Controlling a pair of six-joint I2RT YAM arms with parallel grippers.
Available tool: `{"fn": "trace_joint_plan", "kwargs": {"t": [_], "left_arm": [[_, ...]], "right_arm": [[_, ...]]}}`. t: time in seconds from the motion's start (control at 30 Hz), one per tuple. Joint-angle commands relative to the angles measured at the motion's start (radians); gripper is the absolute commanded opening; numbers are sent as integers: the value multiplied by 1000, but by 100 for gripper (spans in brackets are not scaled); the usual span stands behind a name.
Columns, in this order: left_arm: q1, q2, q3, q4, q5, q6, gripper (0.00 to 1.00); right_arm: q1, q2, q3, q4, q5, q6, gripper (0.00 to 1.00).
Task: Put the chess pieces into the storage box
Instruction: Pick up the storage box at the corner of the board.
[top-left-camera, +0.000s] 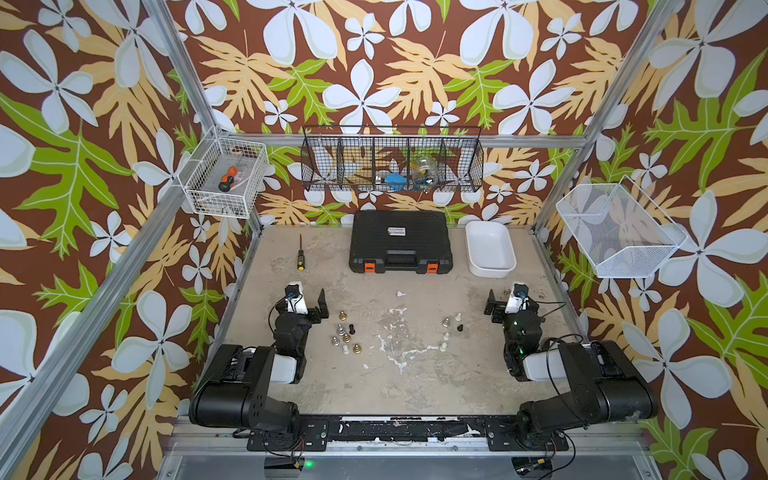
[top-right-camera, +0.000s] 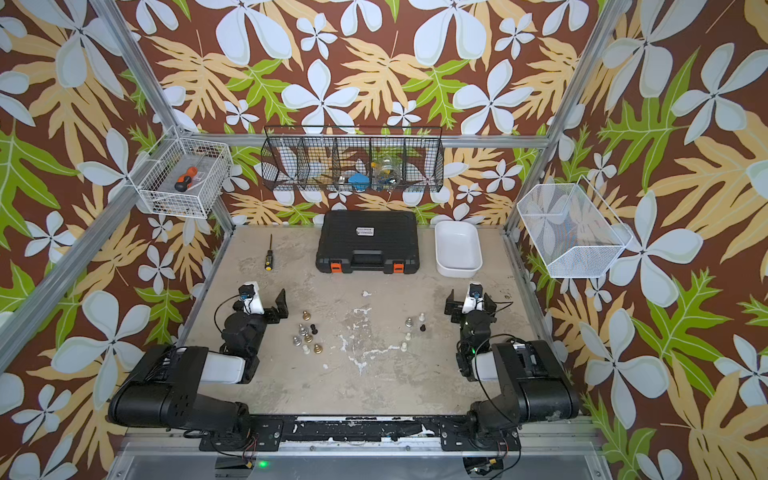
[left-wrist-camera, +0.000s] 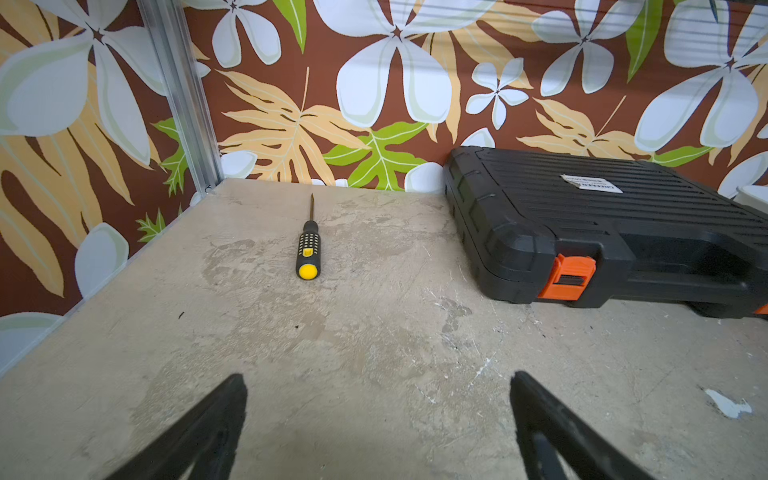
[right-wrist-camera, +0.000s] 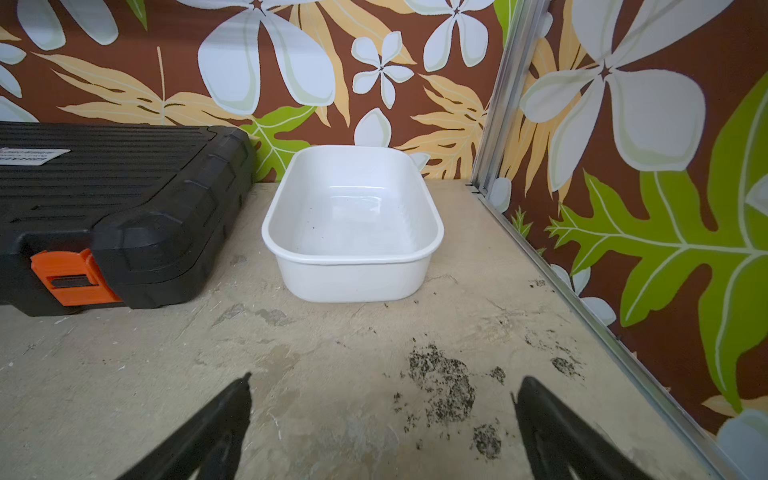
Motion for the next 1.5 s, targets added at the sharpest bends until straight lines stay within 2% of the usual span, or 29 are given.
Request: {"fn": "trace_joint_plan", "kwargs": {"t": [0.0,0.57,0.63,0.7,0.73,0.77,0.8,0.83,0.87,0.9,0.93,1.1,1.27,1.37,1.47], "left_arm": [[2,0,1,15,6,8,100],[27,-2,2,15,49,-8,100],[27,-28,23,-34,41,-6,100],[20,-117,66,-178,9,-2,100],[2,-181,92,-277,-71,-11,100],[-28,-240,120,-366,-182,-67,100],[-34,-288,144,-431,-222,-147,99],[-34,-335,168,-483,-217,-232,95],[-36,-369,200,-519,-175,-280,89],[-46,-385,235,-560,-152,-317,86],[-72,-389,292,-618,-144,-345,85],[-311,-277,606,-918,-140,-299,78],[-559,-96,866,-1125,-158,-236,78],[-619,29,1001,-1244,-95,-234,79],[-632,93,1038,-1268,-7,-270,75]], "right_arm": [[1,1,3,21,10,0,100],[1,-5,-2,25,8,2,100],[2,-22,4,40,45,3,100],[9,-134,84,-196,77,9,100],[10,-200,142,-339,68,26,100],[4,-248,188,-422,98,134,100],[2,-271,237,-502,148,307,100],[-3,-277,294,-632,195,547,100],[-34,-275,346,-696,17,594,100],[-57,-269,383,-680,-204,518,100],[-45,-264,440,-729,-287,498,99],[33,-162,774,-1093,-268,342,89],[40,110,1169,-1500,-193,166,83],[41,278,1360,-1692,-173,99,76],[41,396,1475,-1788,-182,75,72]]}}
